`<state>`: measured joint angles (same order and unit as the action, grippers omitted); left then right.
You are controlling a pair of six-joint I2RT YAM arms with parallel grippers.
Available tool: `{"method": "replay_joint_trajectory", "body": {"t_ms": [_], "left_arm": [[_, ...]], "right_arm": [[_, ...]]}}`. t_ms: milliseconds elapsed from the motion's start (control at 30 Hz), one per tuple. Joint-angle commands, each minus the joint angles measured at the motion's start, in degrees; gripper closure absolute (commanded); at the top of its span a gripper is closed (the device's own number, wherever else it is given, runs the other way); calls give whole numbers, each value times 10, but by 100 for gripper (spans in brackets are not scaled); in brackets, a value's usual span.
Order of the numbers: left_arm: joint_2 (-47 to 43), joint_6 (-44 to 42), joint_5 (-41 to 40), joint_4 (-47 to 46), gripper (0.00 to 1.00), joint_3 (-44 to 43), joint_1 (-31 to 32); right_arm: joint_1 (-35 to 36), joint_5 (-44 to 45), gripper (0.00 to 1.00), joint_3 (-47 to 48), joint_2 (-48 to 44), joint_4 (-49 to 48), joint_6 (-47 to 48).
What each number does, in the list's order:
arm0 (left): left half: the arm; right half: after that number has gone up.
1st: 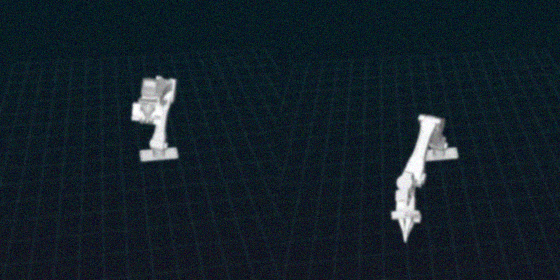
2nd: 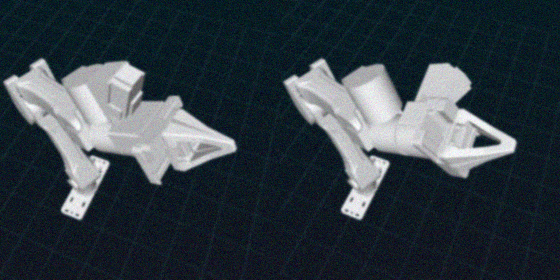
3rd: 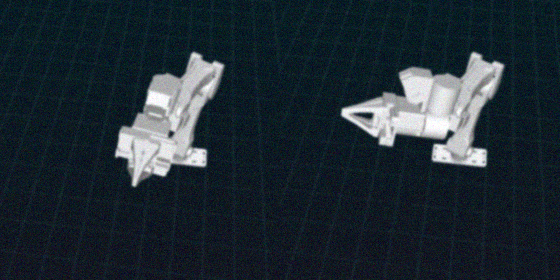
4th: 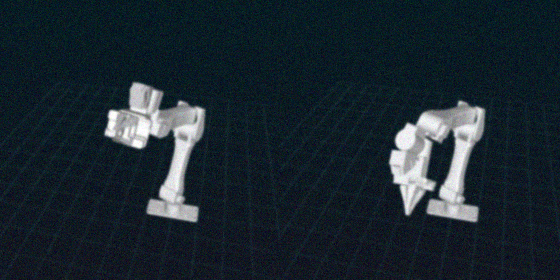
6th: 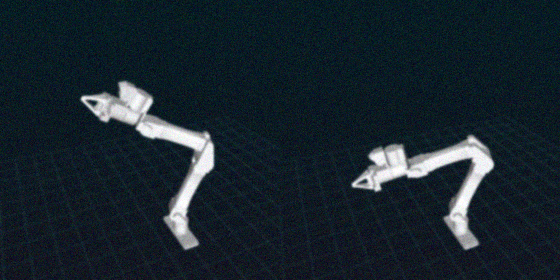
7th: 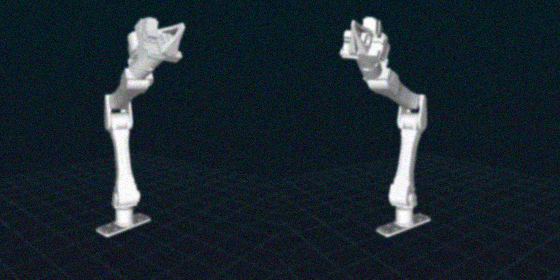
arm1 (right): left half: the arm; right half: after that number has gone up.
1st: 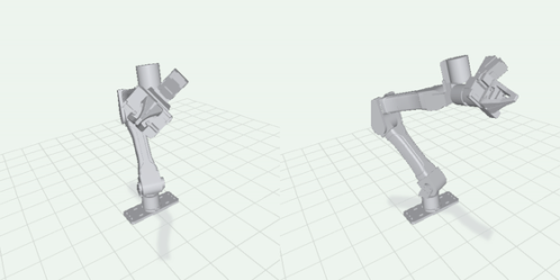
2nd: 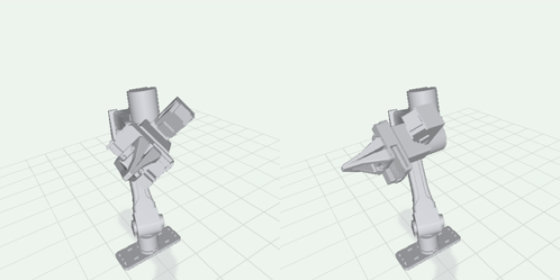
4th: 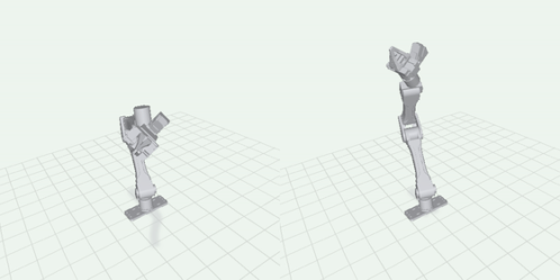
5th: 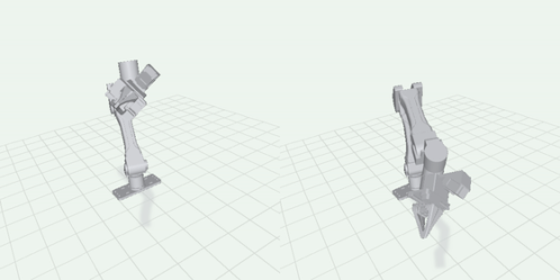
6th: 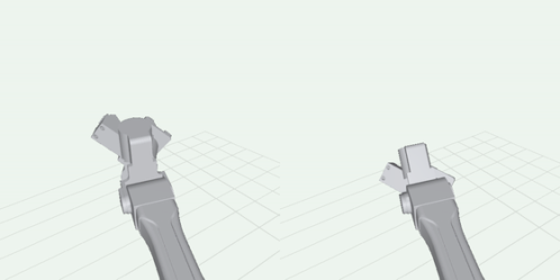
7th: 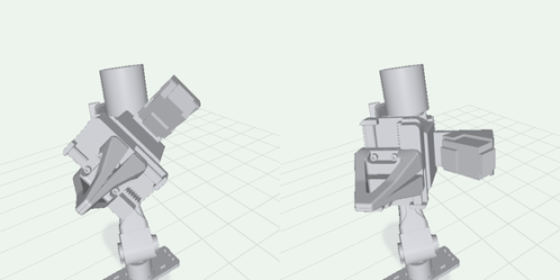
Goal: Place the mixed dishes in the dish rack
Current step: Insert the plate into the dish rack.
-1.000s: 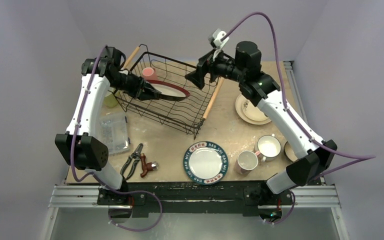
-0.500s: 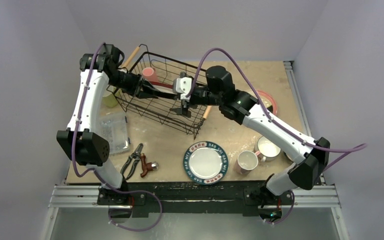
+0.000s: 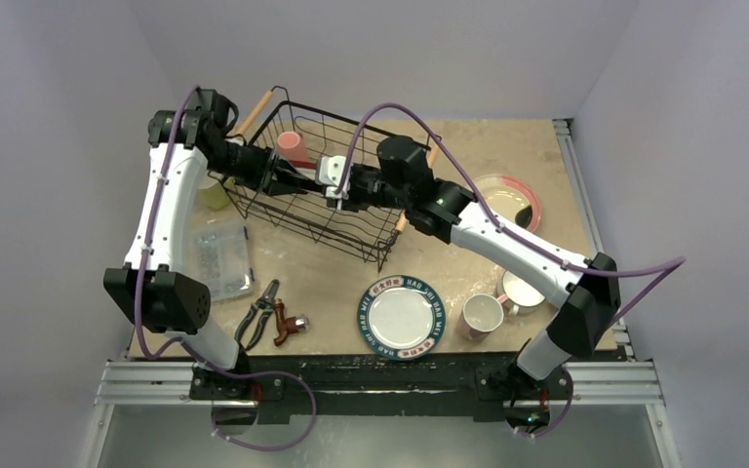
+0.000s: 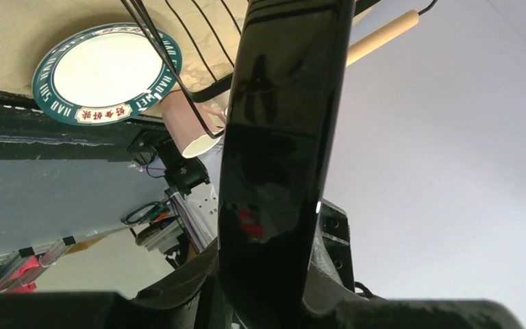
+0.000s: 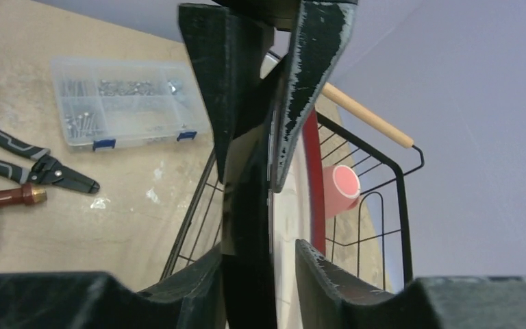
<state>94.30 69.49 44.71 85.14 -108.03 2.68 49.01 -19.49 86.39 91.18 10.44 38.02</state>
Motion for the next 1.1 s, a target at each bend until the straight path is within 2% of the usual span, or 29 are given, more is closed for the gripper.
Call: {"method": "replay_joint_trajectory", "body": {"t_ms": [0,67,167,200,267,367,400,467,600,700,900,1067], "left_arm": [[-50,164,96,20,100,3,-2],[-58,167,95,5,100,17,-2],[-71,175,102,-49,100,42,-2],[-75,175,102,-55,90,46,-2],[-76,165,93,-53,62,40,-2],[-65,128,74,-27,27,6,-4],[-56,111,68,-9,19,-15,-5],[-36,76,50,27,10,-65,-10],[-8,22,9,68,7,-156,-26],[-1,-13,-6,63,7,-194,-45],[3,-73,-4,42,7,-215,-53],[4,-92,2,23,7,-229,-53]], "right_arm": [[0,58,73,29,15,-45,-27],[0,60,99,45,27,-39,-31],[-5,33,100,53,34,-41,-49],[-9,24,100,50,32,-49,-56],[-26,-10,100,51,32,-52,-67],[-56,-57,100,55,35,-57,-79],[-66,-71,100,59,38,-58,-90],[-89,-106,100,68,47,-50,-95],[-125,-122,100,78,62,-55,-114],[-158,-121,100,129,99,-24,-129],[-204,-138,100,231,174,27,-174],[-227,-162,100,263,213,37,-182]]}}
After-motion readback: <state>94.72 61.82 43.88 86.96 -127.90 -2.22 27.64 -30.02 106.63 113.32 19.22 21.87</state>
